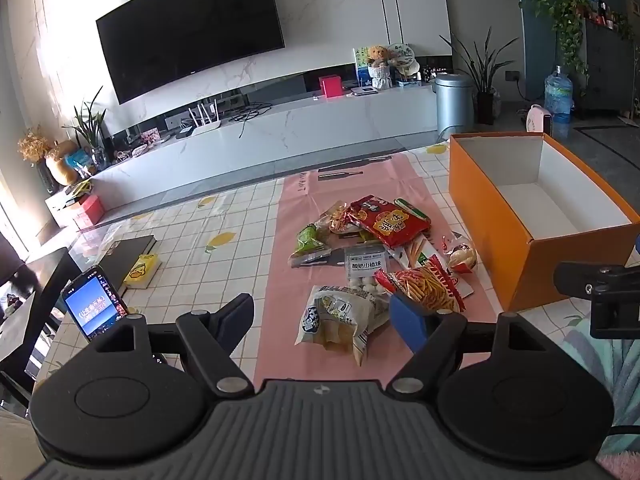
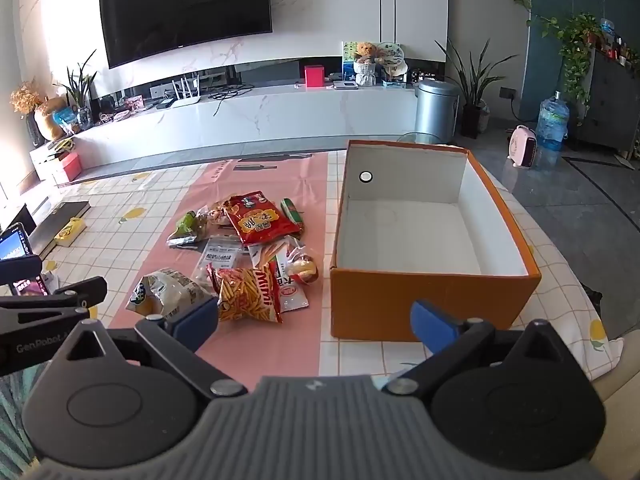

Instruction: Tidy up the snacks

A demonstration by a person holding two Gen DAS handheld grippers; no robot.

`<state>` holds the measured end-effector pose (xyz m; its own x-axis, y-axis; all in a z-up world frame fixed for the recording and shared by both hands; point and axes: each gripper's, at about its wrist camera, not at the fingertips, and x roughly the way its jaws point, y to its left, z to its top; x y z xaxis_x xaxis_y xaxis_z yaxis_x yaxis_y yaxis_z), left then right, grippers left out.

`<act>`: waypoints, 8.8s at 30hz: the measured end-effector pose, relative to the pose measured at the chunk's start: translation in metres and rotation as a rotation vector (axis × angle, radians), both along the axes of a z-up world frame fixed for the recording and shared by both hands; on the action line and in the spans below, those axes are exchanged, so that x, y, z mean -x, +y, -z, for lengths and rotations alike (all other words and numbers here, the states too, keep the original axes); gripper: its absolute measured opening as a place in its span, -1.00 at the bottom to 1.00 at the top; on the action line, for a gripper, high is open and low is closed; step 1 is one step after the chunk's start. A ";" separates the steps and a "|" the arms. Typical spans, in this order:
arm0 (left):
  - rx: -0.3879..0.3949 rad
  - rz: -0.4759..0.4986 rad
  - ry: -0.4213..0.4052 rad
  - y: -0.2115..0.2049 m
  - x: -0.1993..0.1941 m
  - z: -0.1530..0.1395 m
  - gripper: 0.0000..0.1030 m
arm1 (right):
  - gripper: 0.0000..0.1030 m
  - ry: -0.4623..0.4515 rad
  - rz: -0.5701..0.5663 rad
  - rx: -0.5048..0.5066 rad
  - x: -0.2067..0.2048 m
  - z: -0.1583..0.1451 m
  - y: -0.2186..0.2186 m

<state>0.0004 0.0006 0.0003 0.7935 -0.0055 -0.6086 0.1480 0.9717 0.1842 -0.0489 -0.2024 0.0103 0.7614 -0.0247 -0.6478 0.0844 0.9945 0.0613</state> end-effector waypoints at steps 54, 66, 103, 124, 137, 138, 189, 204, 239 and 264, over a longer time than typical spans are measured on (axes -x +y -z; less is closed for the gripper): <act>-0.005 0.007 0.025 -0.006 -0.004 0.008 0.76 | 0.93 0.026 0.054 -0.009 -0.001 -0.001 -0.005; 0.003 0.001 0.035 -0.003 -0.005 0.006 0.76 | 0.93 0.030 0.062 -0.014 0.000 -0.002 -0.005; -0.039 0.040 0.043 0.005 -0.016 -0.006 0.72 | 0.93 0.021 0.089 -0.042 -0.009 0.007 -0.007; 0.228 0.141 0.297 0.052 -0.099 0.032 0.25 | 0.31 0.029 -0.163 -0.100 -0.084 0.053 0.060; 0.160 0.251 0.425 0.053 -0.151 0.063 0.63 | 0.30 0.148 -0.247 -0.021 -0.148 0.093 0.079; 0.154 0.261 0.426 0.053 -0.151 0.064 0.63 | 0.30 0.160 -0.240 -0.032 -0.152 0.098 0.078; 0.282 0.110 0.357 0.059 -0.120 0.049 -0.04 | -0.07 0.079 -0.262 -0.147 -0.132 0.071 0.060; 0.276 0.177 0.223 0.015 -0.082 -0.011 -0.04 | -0.07 -0.082 -0.220 -0.147 -0.079 0.007 0.006; -0.288 0.897 0.662 -0.238 -0.198 0.064 -0.03 | -0.06 0.437 0.025 -0.343 -0.183 0.068 -0.195; -0.333 0.898 0.686 -0.246 -0.194 0.086 0.51 | 0.22 0.569 0.086 -0.277 -0.200 0.095 -0.179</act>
<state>0.1949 -0.2450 -0.0861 0.0921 -0.1552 -0.9836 0.9215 0.3877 0.0251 0.1510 -0.3816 -0.0850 0.2991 0.1561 -0.9414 0.2584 0.9364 0.2374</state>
